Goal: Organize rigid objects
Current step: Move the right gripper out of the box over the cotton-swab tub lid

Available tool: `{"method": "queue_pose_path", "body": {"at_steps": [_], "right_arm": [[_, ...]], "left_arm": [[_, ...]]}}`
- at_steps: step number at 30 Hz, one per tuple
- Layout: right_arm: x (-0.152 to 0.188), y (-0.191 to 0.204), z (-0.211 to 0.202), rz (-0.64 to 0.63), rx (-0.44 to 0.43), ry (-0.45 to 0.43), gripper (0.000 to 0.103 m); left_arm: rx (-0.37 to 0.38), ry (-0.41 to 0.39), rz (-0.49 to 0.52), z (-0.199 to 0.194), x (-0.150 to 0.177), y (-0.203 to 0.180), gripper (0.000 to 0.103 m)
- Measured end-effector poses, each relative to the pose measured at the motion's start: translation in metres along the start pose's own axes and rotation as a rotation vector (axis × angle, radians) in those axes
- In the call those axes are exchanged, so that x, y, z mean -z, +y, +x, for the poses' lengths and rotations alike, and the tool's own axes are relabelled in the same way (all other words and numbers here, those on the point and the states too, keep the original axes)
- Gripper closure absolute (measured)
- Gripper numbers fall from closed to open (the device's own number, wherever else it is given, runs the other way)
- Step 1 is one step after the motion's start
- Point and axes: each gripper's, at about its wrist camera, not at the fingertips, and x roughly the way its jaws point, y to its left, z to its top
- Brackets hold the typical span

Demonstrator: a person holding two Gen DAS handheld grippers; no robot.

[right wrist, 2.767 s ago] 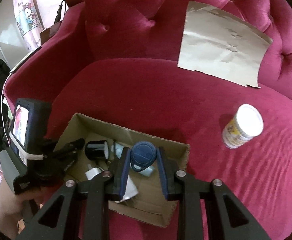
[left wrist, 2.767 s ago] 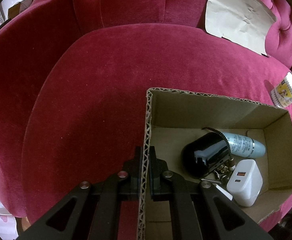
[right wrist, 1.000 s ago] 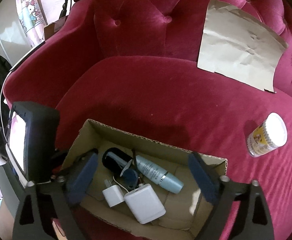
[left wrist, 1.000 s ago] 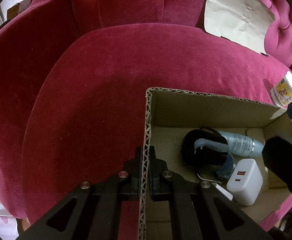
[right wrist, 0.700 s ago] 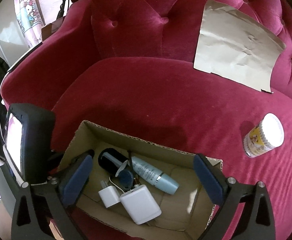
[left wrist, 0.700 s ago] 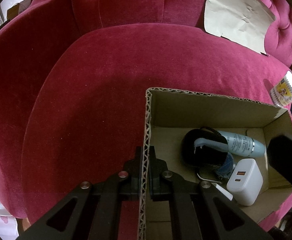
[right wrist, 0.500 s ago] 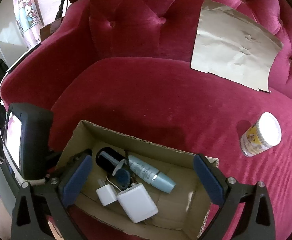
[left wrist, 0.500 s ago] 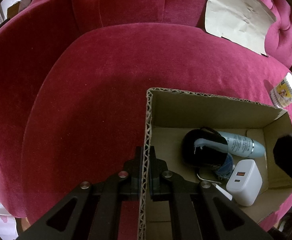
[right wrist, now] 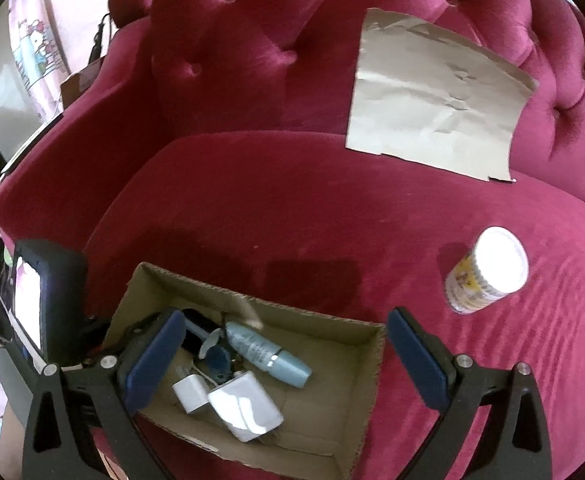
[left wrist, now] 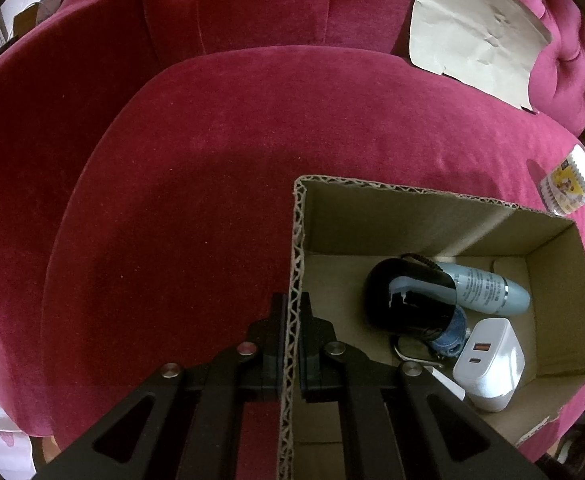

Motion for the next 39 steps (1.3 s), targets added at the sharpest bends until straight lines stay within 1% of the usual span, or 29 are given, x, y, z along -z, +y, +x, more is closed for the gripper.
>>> {"method": "queue_pose_path", "body": {"at_steps": [5,12,15,23,27,39], "right_arm": [[-0.004,-0.017,-0.007,0.023,0.033,-0.01,0.0],[-0.015,-0.052,-0.019,0.056,0.11,-0.032,0.0],[-0.019,-0.069,-0.019,0.055,0.153,-0.026,0.0],[-0.025,-0.113,-0.008,0.074,0.227,0.02,0.0],[-0.03,-0.127,0.002,0.079,0.243,0.038,0.0],[-0.036,-0.163,0.047,0.118,0.238,0.126,0.0]], "left_arm": [[0.003,0.001,0.001,0.0,-0.001,0.0,0.098],[0.003,0.0,0.001,0.0,0.0,0.0,0.098],[0.002,0.001,0.002,0.0,-0.001,0.0,0.098],[0.001,0.001,0.01,0.0,-0.001,0.0,0.098],[0.001,0.001,0.009,0.0,-0.001,0.0,0.099],[0.002,0.001,0.009,0.0,-0.001,0.0,0.099]]}}
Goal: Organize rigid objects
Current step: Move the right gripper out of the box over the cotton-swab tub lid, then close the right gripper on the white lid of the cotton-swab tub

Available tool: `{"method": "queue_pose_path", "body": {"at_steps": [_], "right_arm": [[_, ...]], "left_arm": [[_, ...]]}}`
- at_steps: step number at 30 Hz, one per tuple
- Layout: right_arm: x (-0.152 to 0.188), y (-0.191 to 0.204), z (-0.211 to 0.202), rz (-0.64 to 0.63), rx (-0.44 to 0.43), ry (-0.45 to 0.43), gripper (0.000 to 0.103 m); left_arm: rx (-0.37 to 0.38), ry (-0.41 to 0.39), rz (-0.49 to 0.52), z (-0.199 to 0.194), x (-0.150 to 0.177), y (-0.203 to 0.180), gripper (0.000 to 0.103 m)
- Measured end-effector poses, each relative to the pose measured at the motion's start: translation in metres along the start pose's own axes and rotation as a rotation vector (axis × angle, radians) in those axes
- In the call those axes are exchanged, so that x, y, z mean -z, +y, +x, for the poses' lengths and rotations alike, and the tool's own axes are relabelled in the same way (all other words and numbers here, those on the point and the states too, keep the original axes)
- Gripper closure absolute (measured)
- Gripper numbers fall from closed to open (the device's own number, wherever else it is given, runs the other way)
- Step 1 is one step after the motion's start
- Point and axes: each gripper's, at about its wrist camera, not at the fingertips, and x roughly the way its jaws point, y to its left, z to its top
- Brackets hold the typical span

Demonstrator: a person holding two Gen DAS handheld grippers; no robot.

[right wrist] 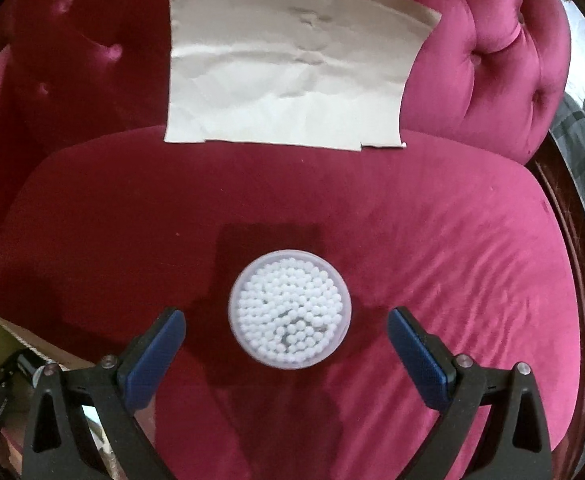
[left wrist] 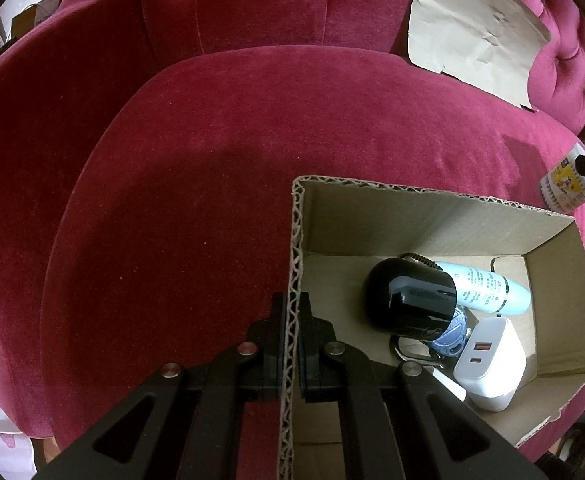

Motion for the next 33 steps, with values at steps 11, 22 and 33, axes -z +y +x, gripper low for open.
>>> {"method": "queue_pose_path", "body": {"at_steps": [11,22,33], "right_arm": [[-0.002,-0.01,0.014,0.008,-0.01,0.011,0.004],[0.0,0.0,0.011,-0.035,-0.003,0.003,0.041],[-0.002,0.003,-0.003,-0.056,0.013,-0.015,0.041]], "left_arm": [[0.001,0.0,-0.002,0.0,0.0,0.0,0.099],[0.002,0.001,-0.002,0.001,0.0,0.0,0.099],[0.002,0.004,-0.004,0.001,-0.002,0.001,0.099]]}}
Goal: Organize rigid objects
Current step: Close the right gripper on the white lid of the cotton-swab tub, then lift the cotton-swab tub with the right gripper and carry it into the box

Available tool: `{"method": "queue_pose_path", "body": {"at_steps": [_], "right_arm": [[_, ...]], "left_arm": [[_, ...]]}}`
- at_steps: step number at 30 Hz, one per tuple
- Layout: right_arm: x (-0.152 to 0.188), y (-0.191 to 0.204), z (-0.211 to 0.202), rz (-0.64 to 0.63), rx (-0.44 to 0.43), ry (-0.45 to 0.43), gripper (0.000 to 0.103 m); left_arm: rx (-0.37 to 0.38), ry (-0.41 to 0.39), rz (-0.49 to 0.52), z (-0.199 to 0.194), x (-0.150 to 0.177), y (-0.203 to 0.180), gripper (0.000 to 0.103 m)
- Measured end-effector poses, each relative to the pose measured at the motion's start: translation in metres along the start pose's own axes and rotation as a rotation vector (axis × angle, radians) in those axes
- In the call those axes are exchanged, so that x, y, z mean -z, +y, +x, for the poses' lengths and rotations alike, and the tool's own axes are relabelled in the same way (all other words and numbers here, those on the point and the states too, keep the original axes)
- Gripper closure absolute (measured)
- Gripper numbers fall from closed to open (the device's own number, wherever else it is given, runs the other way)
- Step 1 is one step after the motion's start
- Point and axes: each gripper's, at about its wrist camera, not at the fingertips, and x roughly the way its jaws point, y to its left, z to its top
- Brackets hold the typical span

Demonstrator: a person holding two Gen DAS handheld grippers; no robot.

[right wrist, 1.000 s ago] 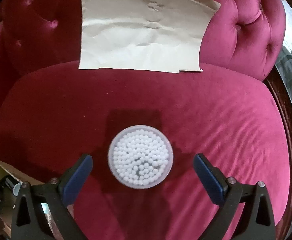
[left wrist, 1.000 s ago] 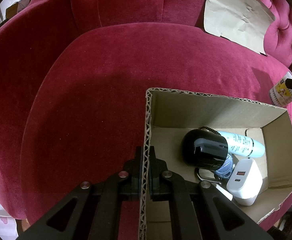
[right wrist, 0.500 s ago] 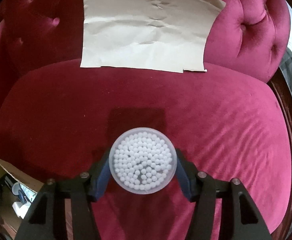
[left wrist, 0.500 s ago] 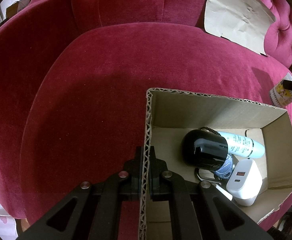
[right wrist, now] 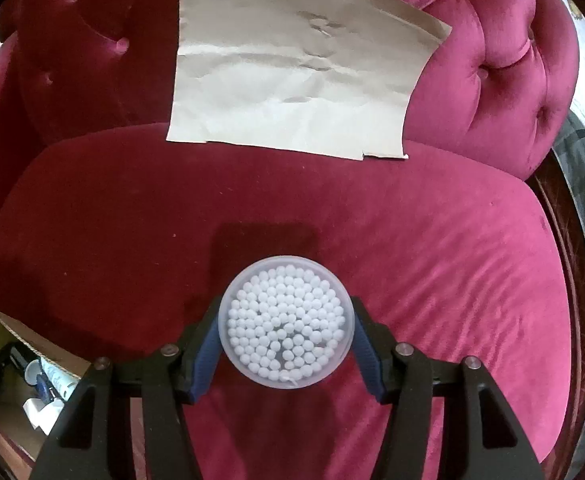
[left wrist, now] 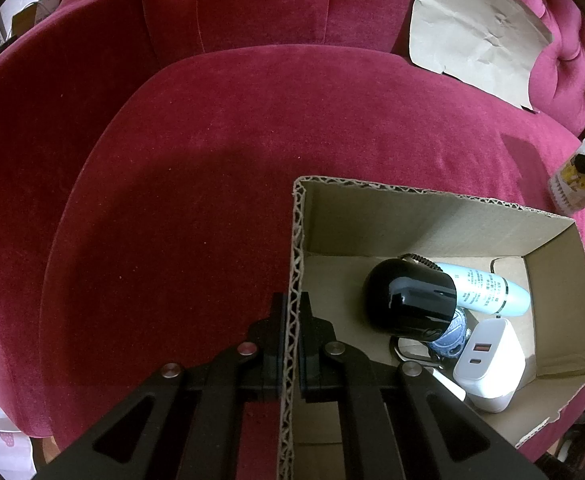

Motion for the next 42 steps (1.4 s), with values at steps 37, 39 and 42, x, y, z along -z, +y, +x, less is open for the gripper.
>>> {"method": "queue_pose_path", "body": {"at_steps": [37,39,42], "right_arm": [[0.018,0.117,-0.105,-0.261,-0.199,-0.054,0.041],[0.021,0.123,-0.107,-0.269,-0.21,-0.05,0.041],[0.029,0.129,-0.106,-0.28,-0.225,-0.036,0.041]], "left_arm": [[0.004,0.001,-0.007,0.0,0.0,0.0,0.099],[0.004,0.001,-0.007,0.0,0.0,0.0,0.099],[0.004,0.001,-0.007,0.0,0.0,0.0,0.099]]}}
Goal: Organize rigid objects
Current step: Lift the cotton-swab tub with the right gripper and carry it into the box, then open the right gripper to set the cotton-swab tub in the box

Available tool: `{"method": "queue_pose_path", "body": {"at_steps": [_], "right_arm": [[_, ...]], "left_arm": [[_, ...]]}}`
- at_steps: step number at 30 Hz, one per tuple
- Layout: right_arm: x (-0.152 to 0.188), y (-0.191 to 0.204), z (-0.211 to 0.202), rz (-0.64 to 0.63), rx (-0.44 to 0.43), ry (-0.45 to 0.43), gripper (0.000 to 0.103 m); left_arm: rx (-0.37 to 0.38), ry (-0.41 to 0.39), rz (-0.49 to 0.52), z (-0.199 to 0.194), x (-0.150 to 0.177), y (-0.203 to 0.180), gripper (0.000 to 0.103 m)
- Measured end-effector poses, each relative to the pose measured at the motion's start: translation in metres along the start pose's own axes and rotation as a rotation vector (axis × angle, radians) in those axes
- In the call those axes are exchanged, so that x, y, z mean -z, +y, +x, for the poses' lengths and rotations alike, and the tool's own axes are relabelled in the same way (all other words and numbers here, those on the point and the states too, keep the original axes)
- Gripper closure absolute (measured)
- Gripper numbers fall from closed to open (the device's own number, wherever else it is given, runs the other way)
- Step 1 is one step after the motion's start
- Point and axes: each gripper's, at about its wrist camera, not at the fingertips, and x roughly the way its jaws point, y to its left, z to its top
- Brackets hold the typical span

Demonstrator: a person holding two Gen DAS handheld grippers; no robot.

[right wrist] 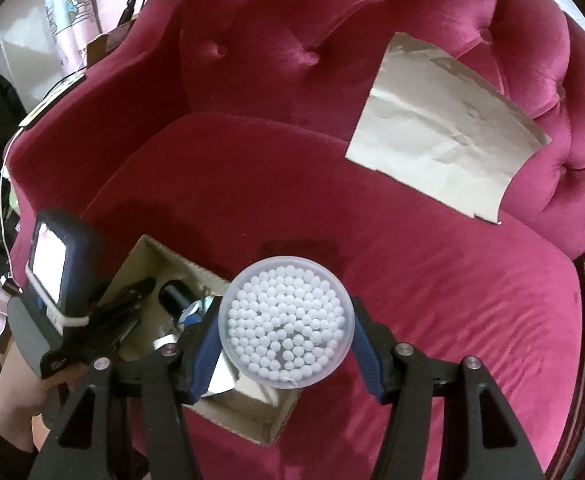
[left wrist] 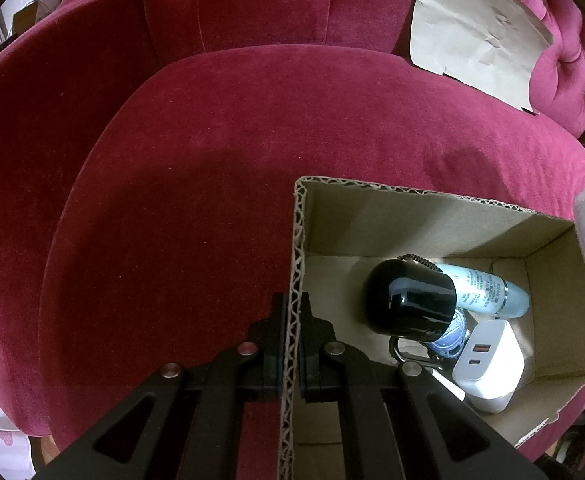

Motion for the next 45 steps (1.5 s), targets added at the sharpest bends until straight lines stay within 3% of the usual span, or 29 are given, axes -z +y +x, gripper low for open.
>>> {"method": "queue_pose_path", "body": {"at_steps": [23,39,40,43,45], "right_arm": [[0.045,0.023,0.04,-0.025,0.033,0.133,0.041],[0.045,0.021,0.046,-0.026,0.036,0.13,0.04],[0.044,0.022,0.044,-0.029,0.046,0.12,0.035],[0.041,0.023,0.038,-0.026,0.069,0.09,0.006],[0.038,0.021,0.035,-0.009,0.071,0.074,0.002]], "left_arm": [[0.002,0.0,-0.001,0.0,0.0,0.0,0.099],[0.002,-0.001,-0.002,-0.001,0.0,0.001,0.099],[0.002,-0.001,-0.002,-0.001,0.0,0.001,0.099],[0.002,-0.003,0.0,-0.001,0.001,0.003,0.099],[0.003,-0.003,-0.001,-0.001,0.001,0.003,0.099]]}}
